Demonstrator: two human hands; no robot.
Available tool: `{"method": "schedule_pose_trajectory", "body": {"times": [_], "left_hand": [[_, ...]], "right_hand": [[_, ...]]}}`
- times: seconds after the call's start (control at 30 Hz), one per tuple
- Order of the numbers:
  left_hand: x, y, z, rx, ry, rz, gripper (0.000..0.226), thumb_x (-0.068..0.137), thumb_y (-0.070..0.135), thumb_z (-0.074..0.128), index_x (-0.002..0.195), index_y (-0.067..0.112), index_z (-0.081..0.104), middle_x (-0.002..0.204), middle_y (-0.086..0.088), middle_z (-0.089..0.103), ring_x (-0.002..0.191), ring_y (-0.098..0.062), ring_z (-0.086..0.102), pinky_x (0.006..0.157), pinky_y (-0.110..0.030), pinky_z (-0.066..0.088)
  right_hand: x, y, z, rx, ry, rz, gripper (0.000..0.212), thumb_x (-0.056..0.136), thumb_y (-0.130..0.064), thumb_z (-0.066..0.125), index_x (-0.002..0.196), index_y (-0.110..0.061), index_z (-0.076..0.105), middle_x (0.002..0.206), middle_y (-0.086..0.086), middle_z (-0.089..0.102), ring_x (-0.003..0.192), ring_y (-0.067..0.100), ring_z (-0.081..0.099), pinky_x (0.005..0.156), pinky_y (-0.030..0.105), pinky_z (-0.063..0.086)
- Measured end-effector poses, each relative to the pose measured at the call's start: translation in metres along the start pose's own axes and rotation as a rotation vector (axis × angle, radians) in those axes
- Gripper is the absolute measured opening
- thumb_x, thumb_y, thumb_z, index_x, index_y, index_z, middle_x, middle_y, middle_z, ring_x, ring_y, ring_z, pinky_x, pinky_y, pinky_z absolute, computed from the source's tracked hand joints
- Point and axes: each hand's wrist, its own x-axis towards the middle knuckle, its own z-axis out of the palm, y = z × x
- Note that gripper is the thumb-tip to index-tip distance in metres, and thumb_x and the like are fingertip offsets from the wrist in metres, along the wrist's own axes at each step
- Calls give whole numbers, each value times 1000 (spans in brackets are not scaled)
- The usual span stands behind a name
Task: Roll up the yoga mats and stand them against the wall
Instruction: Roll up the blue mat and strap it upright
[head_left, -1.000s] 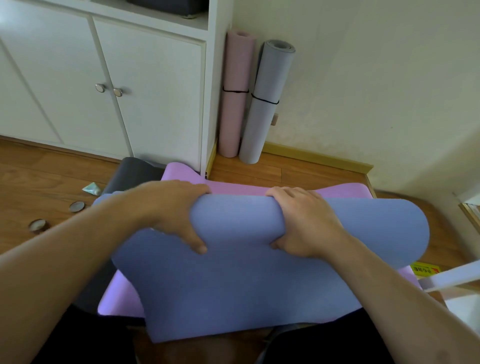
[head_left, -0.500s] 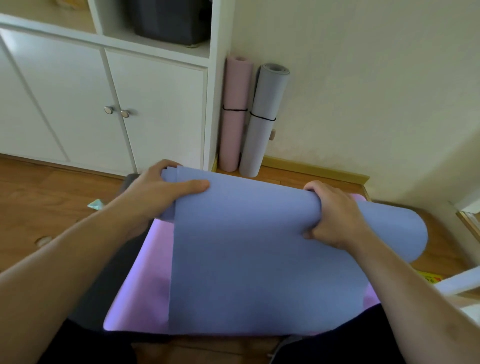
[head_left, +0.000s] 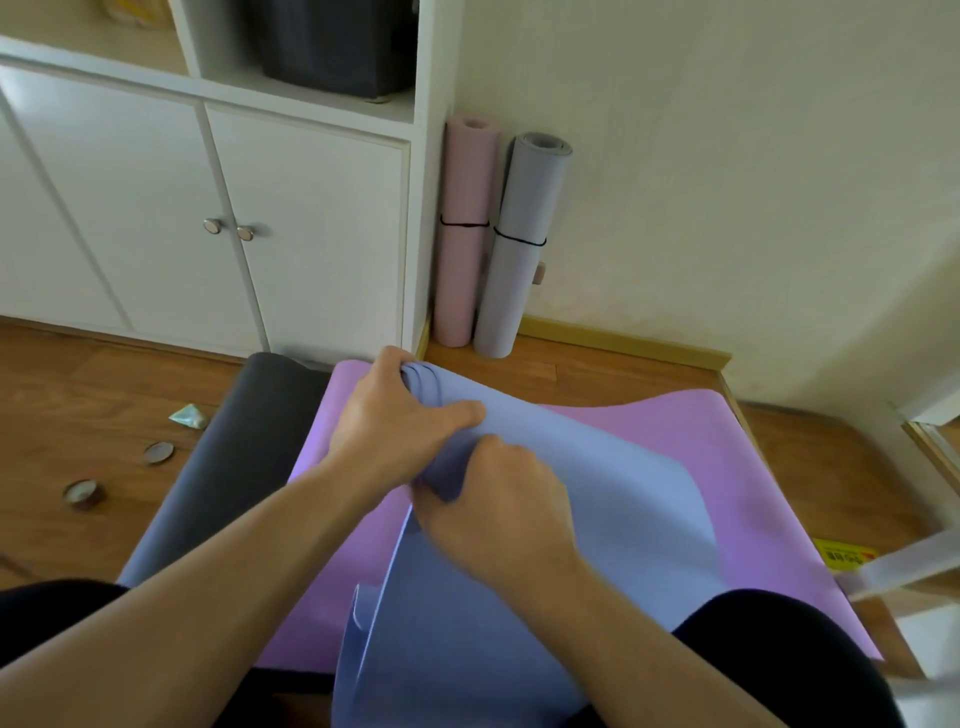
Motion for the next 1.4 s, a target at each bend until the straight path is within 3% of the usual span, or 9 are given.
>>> {"method": "schedule_pose_trajectory", "body": {"times": [0.07, 0.17, 0.3, 0.37, 0.47, 0.67, 0.87, 1.07, 1.4], "left_hand": [[-4, -5, 6, 109, 17, 38, 78, 59, 74, 81, 112, 30, 46, 100, 7, 59, 90, -15, 64, 71, -26, 50], [-7, -5, 8, 118, 61, 46, 72, 58, 61, 86, 113, 36, 46, 110, 5, 59, 91, -15, 62, 80, -37, 57], [-3, -8, 6, 102, 90, 36, 67, 63, 60, 88, 113, 37, 49, 110, 2, 60, 91, -15, 61, 75, -32, 51], [-2, -8, 4, 80, 120, 8, 66, 65, 62, 85, 112, 35, 49, 108, 4, 59, 90, -15, 60, 68, -27, 44], [-5, -5, 3, 108, 142, -49, 56, 79, 52, 84, 118, 33, 49, 110, 4, 54, 86, -15, 56, 62, -27, 40], [-4, 1, 4, 138, 100, -73, 53, 87, 53, 75, 126, 29, 49, 112, 3, 52, 92, -20, 56, 58, -27, 36], [-4, 3, 7, 235, -15, -42, 50, 88, 60, 70, 119, 35, 40, 115, 3, 45, 104, -25, 53, 81, -42, 49], [-2, -1, 8, 295, -137, -6, 46, 92, 59, 66, 116, 33, 36, 120, 3, 40, 112, -22, 42, 88, -39, 43], [5, -8, 13, 194, -184, -57, 43, 93, 53, 67, 121, 33, 41, 119, 3, 33, 118, -19, 30, 101, -41, 42]], "right_hand": [[4, 2, 0, 90, -23, 13, 27, 90, -36, 65, 71, -23, 52, 65, -6, 58, 59, 14, 57, 51, 28, 46], [11, 1, 5, 126, -15, 20, 26, 93, -22, 59, 69, -18, 49, 67, -1, 59, 57, 18, 52, 50, 29, 41], [17, 0, 19, 15, -32, -106, 24, 106, -24, 49, 89, -14, 62, 91, 11, 71, 70, 26, 55, 63, 33, 41], [19, 3, 24, 37, -18, -216, 30, 108, -22, 47, 94, -7, 69, 88, 14, 72, 70, 31, 60, 63, 36, 42], [23, 10, 29, 117, 21, -343, 34, 98, -26, 43, 79, -8, 64, 73, 13, 68, 59, 29, 59, 55, 35, 40], [21, 17, 25, 194, -15, -374, 26, 103, -22, 50, 85, -11, 65, 80, 7, 72, 65, 21, 62, 63, 33, 50], [16, 21, 24, 251, -55, -355, 26, 108, -23, 52, 84, -16, 59, 85, 8, 73, 67, 18, 59, 59, 20, 39], [12, 20, 27, 228, -68, -348, 29, 109, -26, 50, 98, -9, 71, 91, 9, 74, 74, 24, 64, 68, 28, 40], [14, 19, 30, 264, -99, -355, 27, 109, -27, 50, 107, -10, 70, 97, 9, 74, 73, 18, 60, 61, 13, 30]]}}
